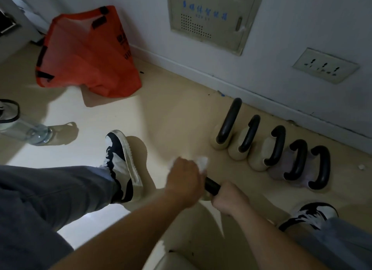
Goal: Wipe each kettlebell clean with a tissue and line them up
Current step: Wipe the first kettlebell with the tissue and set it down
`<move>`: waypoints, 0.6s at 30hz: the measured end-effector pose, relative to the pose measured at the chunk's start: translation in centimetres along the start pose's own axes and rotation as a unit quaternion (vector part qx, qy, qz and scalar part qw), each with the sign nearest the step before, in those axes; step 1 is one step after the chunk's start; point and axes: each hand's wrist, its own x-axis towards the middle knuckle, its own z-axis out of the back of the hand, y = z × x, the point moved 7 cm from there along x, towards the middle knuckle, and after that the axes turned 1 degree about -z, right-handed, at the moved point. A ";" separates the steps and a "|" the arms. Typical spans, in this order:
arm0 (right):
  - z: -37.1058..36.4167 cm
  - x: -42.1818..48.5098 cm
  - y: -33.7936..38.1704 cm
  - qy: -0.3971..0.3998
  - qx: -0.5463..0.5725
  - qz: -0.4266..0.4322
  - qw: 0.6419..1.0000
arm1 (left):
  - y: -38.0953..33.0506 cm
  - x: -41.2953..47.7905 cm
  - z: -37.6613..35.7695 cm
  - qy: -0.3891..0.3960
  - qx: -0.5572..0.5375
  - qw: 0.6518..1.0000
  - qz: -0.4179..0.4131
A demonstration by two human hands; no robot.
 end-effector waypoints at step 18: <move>-5.1 0.0 -3.3 0.026 0.230 -0.069 0.970 | -0.6 0.0 -1.2 0.005 0.042 0.981 -0.188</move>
